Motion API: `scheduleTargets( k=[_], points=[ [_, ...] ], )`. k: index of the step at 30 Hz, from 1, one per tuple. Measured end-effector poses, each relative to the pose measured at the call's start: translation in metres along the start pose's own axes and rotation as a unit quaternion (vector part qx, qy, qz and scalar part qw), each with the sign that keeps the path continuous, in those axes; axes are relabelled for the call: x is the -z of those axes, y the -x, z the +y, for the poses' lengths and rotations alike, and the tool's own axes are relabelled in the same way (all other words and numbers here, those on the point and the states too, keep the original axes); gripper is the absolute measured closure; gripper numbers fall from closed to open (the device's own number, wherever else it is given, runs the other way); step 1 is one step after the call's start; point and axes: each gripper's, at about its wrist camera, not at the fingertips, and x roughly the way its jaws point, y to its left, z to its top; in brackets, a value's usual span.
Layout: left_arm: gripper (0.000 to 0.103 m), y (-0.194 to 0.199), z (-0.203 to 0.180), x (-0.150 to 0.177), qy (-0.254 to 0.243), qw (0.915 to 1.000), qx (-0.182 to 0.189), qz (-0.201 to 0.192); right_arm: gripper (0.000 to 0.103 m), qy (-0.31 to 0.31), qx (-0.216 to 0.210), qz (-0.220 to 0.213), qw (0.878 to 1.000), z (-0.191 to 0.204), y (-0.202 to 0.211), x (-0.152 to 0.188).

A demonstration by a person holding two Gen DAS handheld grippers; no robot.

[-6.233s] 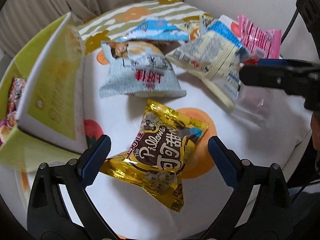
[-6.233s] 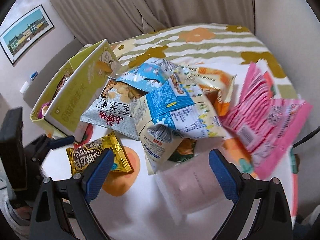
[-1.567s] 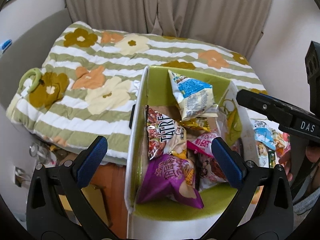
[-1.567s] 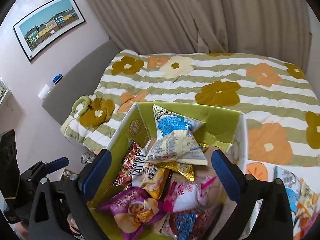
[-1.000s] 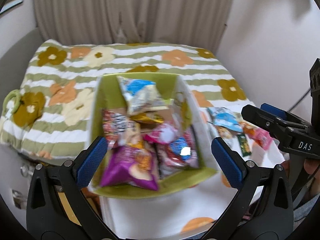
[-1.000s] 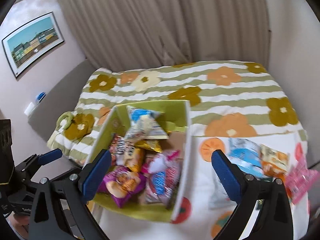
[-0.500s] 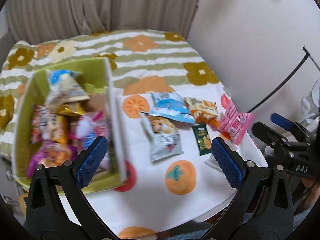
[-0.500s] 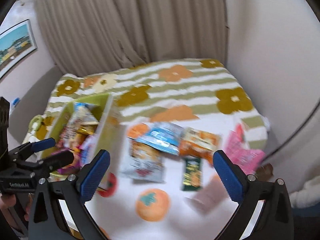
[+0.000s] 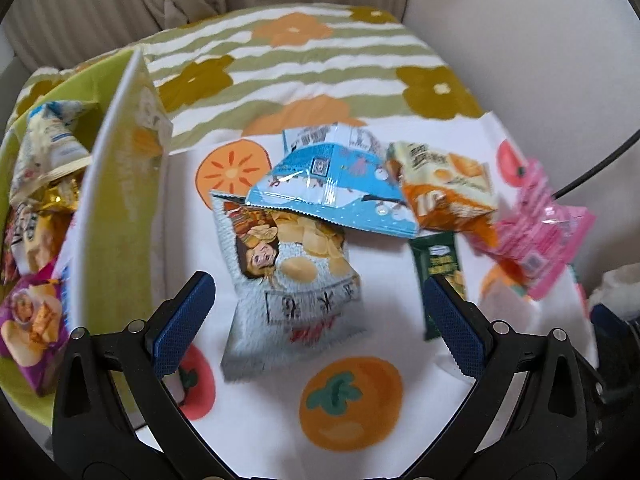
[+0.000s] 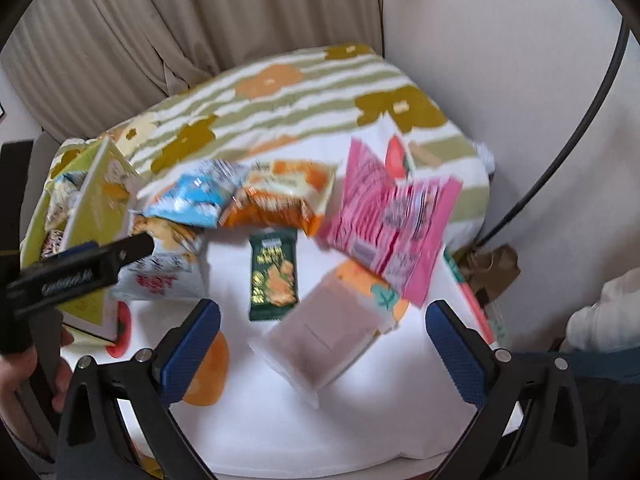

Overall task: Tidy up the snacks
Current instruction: 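Grasp the potato-chip bag with the left tool while the right tool grasps the pink-white pouch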

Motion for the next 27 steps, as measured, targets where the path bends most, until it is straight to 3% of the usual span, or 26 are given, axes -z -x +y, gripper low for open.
scheduleTargets(
  k=[11, 27],
  points=[
    [0.0, -0.047, -0.008, -0.007, -0.041, 0.997, -0.06, 0.026, 0.001, -0.056, -0.002, 0.04, 0.998, -0.011, -0.048, 0.018],
    [0.0, -0.073, 0.007, -0.003, -0.061, 0.995, -0.053, 0.059, 0.001, -0.106, 0.0, 0.052, 0.993, -0.014, -0.062, 0.037]
  ],
)
